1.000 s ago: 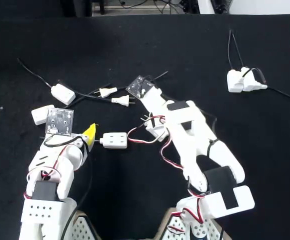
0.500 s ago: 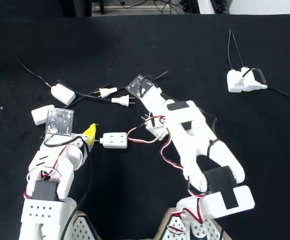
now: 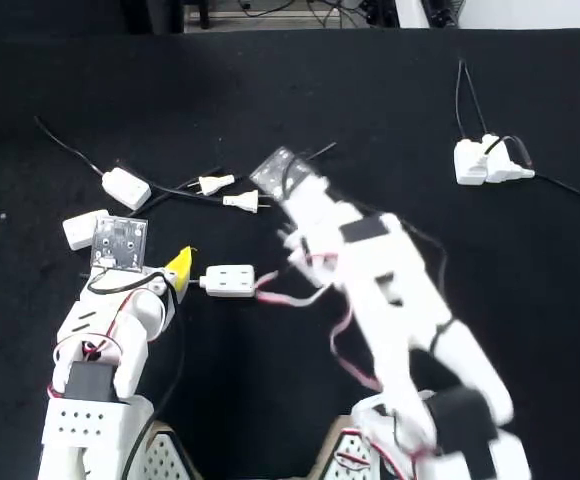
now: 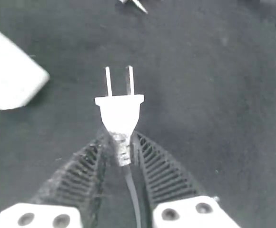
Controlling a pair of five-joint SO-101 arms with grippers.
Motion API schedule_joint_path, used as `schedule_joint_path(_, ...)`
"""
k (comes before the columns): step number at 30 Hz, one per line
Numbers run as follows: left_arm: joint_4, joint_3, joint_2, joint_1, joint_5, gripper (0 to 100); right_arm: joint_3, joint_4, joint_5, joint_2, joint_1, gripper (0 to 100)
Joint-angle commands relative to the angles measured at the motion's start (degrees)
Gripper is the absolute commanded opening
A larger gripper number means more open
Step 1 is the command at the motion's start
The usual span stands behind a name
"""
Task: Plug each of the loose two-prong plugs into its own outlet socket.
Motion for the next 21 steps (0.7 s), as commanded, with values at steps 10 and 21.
schedule_joint_path(10,-0.18,-10.95,-0.62,1.89,14.77,23,12.09,-19.25,-5.45,-10.24,-13.36,1.1)
schedule_joint_path(21,-0.44,-7.78,-0.62,7.69,10.20,23,6.64,-13.80,-6.51,-10.24,-18.29,1.1)
